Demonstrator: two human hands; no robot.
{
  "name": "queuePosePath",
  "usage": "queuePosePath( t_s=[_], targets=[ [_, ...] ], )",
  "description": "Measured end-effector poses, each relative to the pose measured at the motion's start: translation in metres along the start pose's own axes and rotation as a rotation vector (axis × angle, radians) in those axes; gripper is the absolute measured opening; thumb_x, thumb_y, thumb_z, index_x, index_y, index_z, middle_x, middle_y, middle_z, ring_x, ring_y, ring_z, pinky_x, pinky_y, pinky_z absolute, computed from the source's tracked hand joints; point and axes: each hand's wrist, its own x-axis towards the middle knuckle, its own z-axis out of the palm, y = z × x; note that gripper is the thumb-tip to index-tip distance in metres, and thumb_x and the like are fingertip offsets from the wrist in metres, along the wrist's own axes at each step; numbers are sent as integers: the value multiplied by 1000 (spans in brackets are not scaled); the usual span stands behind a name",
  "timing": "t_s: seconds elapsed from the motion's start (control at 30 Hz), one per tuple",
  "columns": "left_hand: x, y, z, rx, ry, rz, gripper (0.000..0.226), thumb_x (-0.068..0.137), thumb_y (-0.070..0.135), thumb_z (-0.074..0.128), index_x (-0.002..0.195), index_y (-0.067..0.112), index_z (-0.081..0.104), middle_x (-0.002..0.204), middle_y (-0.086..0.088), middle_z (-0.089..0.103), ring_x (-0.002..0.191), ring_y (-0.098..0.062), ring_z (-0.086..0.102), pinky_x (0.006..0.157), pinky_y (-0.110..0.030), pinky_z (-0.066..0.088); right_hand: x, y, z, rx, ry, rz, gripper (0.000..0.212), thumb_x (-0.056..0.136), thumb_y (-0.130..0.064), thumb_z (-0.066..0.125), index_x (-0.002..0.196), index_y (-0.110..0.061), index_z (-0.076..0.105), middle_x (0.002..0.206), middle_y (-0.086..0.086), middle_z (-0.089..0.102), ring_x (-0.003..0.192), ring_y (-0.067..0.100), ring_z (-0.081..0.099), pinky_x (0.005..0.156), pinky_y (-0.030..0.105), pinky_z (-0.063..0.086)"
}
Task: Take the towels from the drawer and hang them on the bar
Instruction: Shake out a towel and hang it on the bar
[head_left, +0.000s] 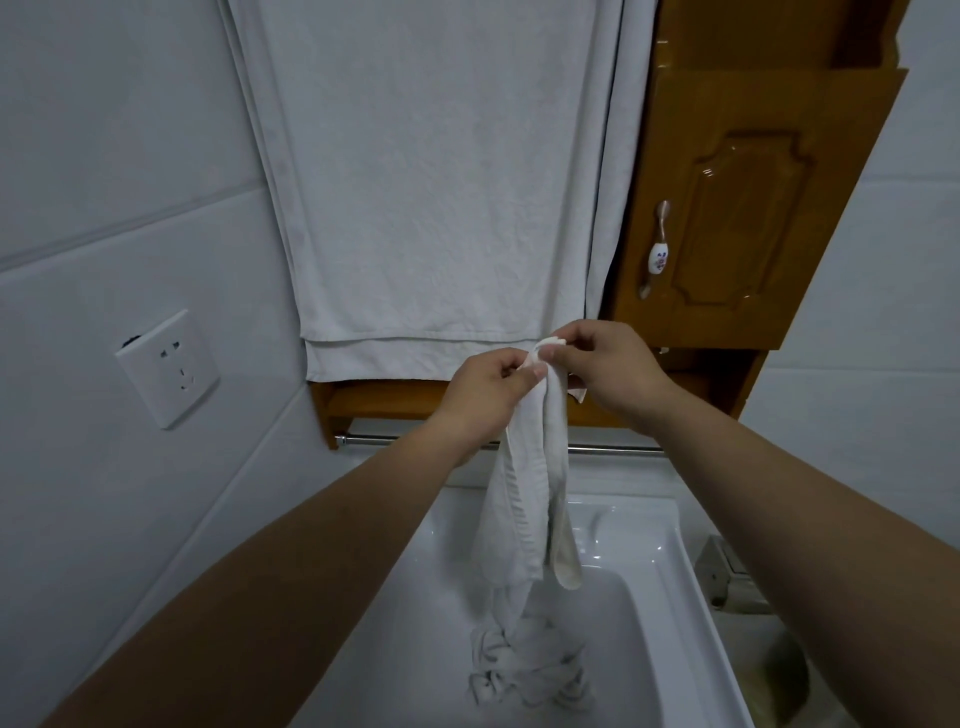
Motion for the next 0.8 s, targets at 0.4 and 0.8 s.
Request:
queuePosePath(
  t_s=[0.4, 0.8],
  targets=[
    [1, 8, 4, 119, 84, -17, 17, 95, 34, 60, 95, 26, 75, 87, 2, 74, 84, -21, 69, 76, -40, 56, 6, 2, 1, -150, 15, -86, 14, 97, -24, 61, 96, -13, 69, 88, 2, 69, 85, 19, 64, 73, 34, 51],
    [-2, 0, 20, 621, 310, 134, 22, 96, 43, 49, 93, 24, 61, 88, 11, 57, 76, -8, 52, 56, -23, 34, 7, 0, 5, -265, 32, -127, 8, 95, -26, 64, 91, -20, 68, 82, -5, 66, 77, 10, 60, 67, 25, 44]
  ],
)
